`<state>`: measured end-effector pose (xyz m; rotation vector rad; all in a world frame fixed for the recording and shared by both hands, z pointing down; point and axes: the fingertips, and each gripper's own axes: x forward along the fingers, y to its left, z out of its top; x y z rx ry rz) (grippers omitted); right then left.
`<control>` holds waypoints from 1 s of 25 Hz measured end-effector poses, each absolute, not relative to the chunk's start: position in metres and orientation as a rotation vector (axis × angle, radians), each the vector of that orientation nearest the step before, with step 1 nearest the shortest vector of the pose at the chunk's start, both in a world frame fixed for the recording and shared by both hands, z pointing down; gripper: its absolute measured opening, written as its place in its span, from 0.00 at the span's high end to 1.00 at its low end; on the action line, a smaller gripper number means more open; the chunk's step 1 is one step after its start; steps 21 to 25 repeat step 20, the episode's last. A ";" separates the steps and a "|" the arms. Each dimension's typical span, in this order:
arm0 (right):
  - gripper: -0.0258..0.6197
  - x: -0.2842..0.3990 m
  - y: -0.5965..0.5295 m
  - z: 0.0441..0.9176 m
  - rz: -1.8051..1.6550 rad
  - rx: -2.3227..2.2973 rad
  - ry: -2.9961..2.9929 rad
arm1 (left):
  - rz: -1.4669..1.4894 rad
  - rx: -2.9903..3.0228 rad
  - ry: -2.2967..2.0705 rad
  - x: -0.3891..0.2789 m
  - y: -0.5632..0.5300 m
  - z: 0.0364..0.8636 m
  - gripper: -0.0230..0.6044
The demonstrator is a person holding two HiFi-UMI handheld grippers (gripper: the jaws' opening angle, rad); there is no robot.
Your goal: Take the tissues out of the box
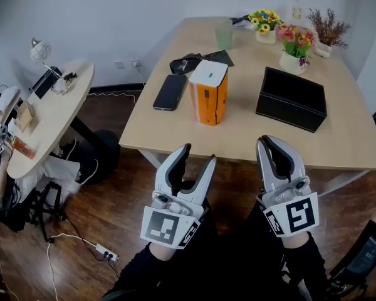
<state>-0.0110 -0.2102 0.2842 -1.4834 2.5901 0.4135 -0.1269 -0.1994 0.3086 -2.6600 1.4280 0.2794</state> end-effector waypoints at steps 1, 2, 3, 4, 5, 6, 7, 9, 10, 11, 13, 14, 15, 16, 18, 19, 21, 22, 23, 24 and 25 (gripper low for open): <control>0.92 -0.011 -0.210 0.284 0.413 -1.483 2.590 | 0.272 -2.661 1.423 -0.126 -0.199 0.310 0.66; 0.92 -0.011 -0.210 0.284 0.411 -1.481 2.590 | 0.267 -2.661 1.420 -0.124 -0.198 0.310 0.66; 0.92 -0.010 -0.209 0.284 0.410 -1.478 2.591 | 0.261 -2.661 1.418 -0.124 -0.198 0.311 0.66; 0.92 -0.011 -0.209 0.284 0.409 -1.476 2.592 | 0.256 -2.659 1.416 -0.123 -0.197 0.311 0.66; 0.92 -0.011 -0.209 0.284 0.409 -1.474 2.594 | 0.250 -2.655 1.415 -0.122 -0.197 0.310 0.66; 0.92 -0.011 -0.209 0.284 0.408 -1.473 2.596 | 0.244 -2.649 1.413 -0.122 -0.197 0.310 0.66; 0.92 -0.012 -0.209 0.284 0.407 -1.471 2.597 | 0.239 -2.643 1.411 -0.122 -0.196 0.309 0.66; 0.92 -0.013 -0.208 0.284 0.409 -1.468 2.599 | 0.228 -2.638 1.405 -0.121 -0.196 0.309 0.66; 0.92 -0.013 -0.208 0.284 0.410 -1.467 2.599 | 0.222 -2.639 1.402 -0.120 -0.196 0.310 0.66; 0.92 -0.013 -0.208 0.284 0.411 -1.465 2.599 | 0.217 -2.641 1.400 -0.119 -0.197 0.311 0.66; 0.92 -0.013 -0.209 0.284 0.411 -1.464 2.599 | 0.209 -2.643 1.398 -0.118 -0.197 0.312 0.66; 0.92 -0.012 -0.209 0.284 0.410 -1.465 2.599 | 0.205 -2.643 1.398 -0.118 -0.197 0.313 0.66; 0.92 -0.012 -0.209 0.285 0.408 -1.466 2.599 | 0.202 -2.642 1.398 -0.117 -0.197 0.313 0.66; 0.92 -0.012 -0.209 0.285 0.407 -1.467 2.599 | 0.200 -2.640 1.398 -0.117 -0.196 0.314 0.66; 0.92 -0.011 -0.209 0.286 0.406 -1.469 2.600 | 0.196 -2.638 1.397 -0.116 -0.196 0.315 0.66; 0.92 -0.011 -0.209 0.286 0.405 -1.469 2.601 | 0.193 -2.638 1.396 -0.116 -0.196 0.315 0.66; 0.92 -0.011 -0.210 0.287 0.405 -1.470 2.602 | 0.190 -2.638 1.395 -0.115 -0.196 0.316 0.66; 0.92 -0.011 -0.210 0.287 0.405 -1.470 2.602 | 0.190 -2.638 1.395 -0.115 -0.196 0.316 0.66; 0.92 -0.011 -0.210 0.287 0.405 -1.470 2.602 | 0.190 -2.638 1.395 -0.115 -0.196 0.316 0.66; 0.92 -0.011 -0.210 0.287 0.405 -1.470 2.602 | 0.190 -2.638 1.395 -0.115 -0.196 0.316 0.66; 0.92 -0.011 -0.210 0.287 0.405 -1.470 2.602 | 0.190 -2.638 1.395 -0.115 -0.196 0.316 0.66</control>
